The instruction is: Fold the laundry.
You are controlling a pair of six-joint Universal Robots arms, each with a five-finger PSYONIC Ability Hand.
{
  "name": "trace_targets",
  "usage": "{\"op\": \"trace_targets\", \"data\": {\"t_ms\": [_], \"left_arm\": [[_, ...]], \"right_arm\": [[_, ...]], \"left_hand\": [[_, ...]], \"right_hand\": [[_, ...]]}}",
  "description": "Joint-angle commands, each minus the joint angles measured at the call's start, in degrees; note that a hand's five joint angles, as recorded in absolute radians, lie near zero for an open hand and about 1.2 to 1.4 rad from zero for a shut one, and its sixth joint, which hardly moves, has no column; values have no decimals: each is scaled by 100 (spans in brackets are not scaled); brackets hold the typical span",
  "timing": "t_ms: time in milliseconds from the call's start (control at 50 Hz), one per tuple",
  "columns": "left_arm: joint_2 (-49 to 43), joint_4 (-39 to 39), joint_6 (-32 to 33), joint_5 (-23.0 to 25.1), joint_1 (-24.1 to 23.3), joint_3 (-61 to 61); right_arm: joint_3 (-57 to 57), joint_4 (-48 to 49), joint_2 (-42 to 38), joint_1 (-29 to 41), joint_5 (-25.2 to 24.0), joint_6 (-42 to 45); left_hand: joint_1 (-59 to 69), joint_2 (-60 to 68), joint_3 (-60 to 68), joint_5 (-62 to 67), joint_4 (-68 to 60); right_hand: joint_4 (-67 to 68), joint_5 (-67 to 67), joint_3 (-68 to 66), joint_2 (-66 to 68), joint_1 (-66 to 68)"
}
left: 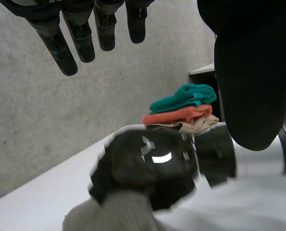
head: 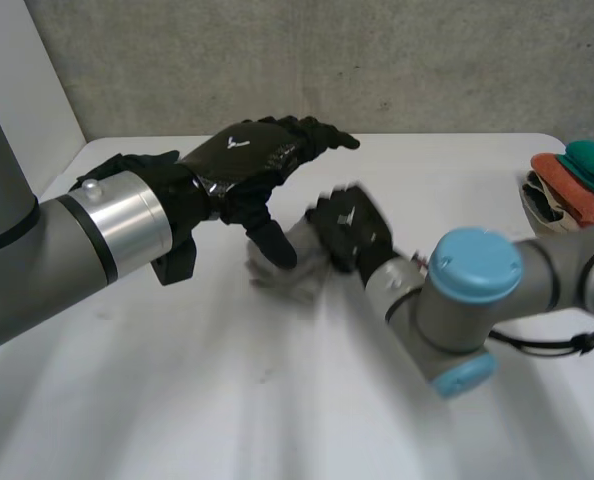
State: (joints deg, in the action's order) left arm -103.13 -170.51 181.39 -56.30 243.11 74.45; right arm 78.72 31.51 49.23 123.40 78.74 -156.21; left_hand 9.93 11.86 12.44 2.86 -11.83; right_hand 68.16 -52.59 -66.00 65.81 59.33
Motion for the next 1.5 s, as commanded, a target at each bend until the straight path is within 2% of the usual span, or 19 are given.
{"op": "trace_targets", "data": {"t_ms": [20, 180, 300, 360, 380, 480, 640, 720, 800, 880, 900, 940, 1020, 1140, 1280, 1360, 1380, 1460, 1500], "left_arm": [[127, -61, -77, -161, -36, -325], [223, -298, -314, -539, -141, -519], [206, -465, -315, -540, -229, -405], [162, -509, -306, -566, -291, -308], [144, -518, -306, -566, -300, -282], [30, -641, -297, -584, -414, -106], [-172, -887, -288, -619, -519, 236], [-251, -966, -288, -636, -563, 307], [-278, -967, -279, -636, -616, 281], [-234, -940, -262, -645, -660, 220], [-225, -940, -262, -645, -677, 211], [-164, -896, -262, -645, -704, 184], [-41, -861, -253, -671, -748, 175], [170, -870, -297, -724, -801, 246], [408, -922, -341, -768, -845, 342], [574, -1054, -341, -899, -845, 316], [610, -1072, -341, -961, -853, 290], [803, -1291, -323, -1505, -845, 27], [873, -1353, -314, -1883, -818, -158]], "right_arm": [[-567, 663, 684, -500, 220, -744], [-1393, 1024, 992, -1791, 414, -1438], [-1965, 1076, 800, -2995, -16, -2053], [-2281, 1173, 431, -3672, -482, -2449], [-2473, 1356, 47, -4143, -883, -2702], [-2660, 1752, -764, -4841, -1598, -3064], [-2537, 2079, -2266, -5913, -3380, -3048], [-2441, 1912, -2462, -6160, -4040, -2776], [-2370, 1894, -2366, -6222, -4227, -2704], [-2352, 1885, -2181, -6231, -4052, -2967], [-2335, 1868, -2128, -6231, -3964, -3037], [-2134, 1780, -1875, -6249, -3623, -3204], [-1555, 1395, -1147, -6301, -3156, -3459], [-754, 709, -99, -6503, -3163, -3504], [-550, -609, 746, -6995, -2839, -2399], [-875, -954, 974, -7110, -1944, -862], [-1050, -875, 1062, -7084, -1420, -119], [-1428, -166, 1290, -6621, -355, 1010], [-1438, 265, 1414, -6286, -150, 988]], "left_hand": [[7, -186, -244, -286, 183], [7, -186, -244, -286, 183], [7, -186, -244, -286, 183], [7, -186, -244, -286, 183], [7, -186, -244, -286, 183], [7, -186, -244, -286, 183], [7, -186, -244, -286, 183], [7, -186, -244, -286, 183], [7, -186, -244, -286, 183], [7, -186, -244, -286, 183], [7, -186, -244, -286, 183], [7, -186, -244, -286, 183], [7, -186, -244, -286, 183], [7, -186, -244, -286, 183], [7, -186, -244, -286, 183], [7, -186, -244, -286, 183], [7, -186, -244, -286, 183], [7, -186, -244, -286, 183], [7, -186, -244, -286, 183]], "right_hand": [[1184, -1741, -1400, 1419, 2067], [1184, -1741, -1400, 1419, 2067], [1184, -1741, -1400, 1419, 2067], [1184, -1741, -1400, 1419, 2067], [1184, -1741, -1400, 1419, 2067], [1184, -1741, -1400, 1419, 2067], [1184, -1741, -1400, 1419, 2067], [1184, -1741, -1400, 1419, 2067], [1184, -1741, -1400, 1419, 2067], [1184, -1741, -1400, 1419, 2067], [-67, -490, -149, 168, 816], [-5816, 5259, 5600, -5581, -4933], [-5816, 5259, 5600, -5581, -4933], [-5816, 5259, 5600, -5581, -4933], [-5816, 5259, 5600, -5581, -4933], [-5816, 5259, 5600, -5581, -4933], [-5816, 5259, 5600, -5581, -4933], [-5816, 5259, 5600, -5581, -4933], [-5816, 5259, 5600, -5581, -4933]]}}
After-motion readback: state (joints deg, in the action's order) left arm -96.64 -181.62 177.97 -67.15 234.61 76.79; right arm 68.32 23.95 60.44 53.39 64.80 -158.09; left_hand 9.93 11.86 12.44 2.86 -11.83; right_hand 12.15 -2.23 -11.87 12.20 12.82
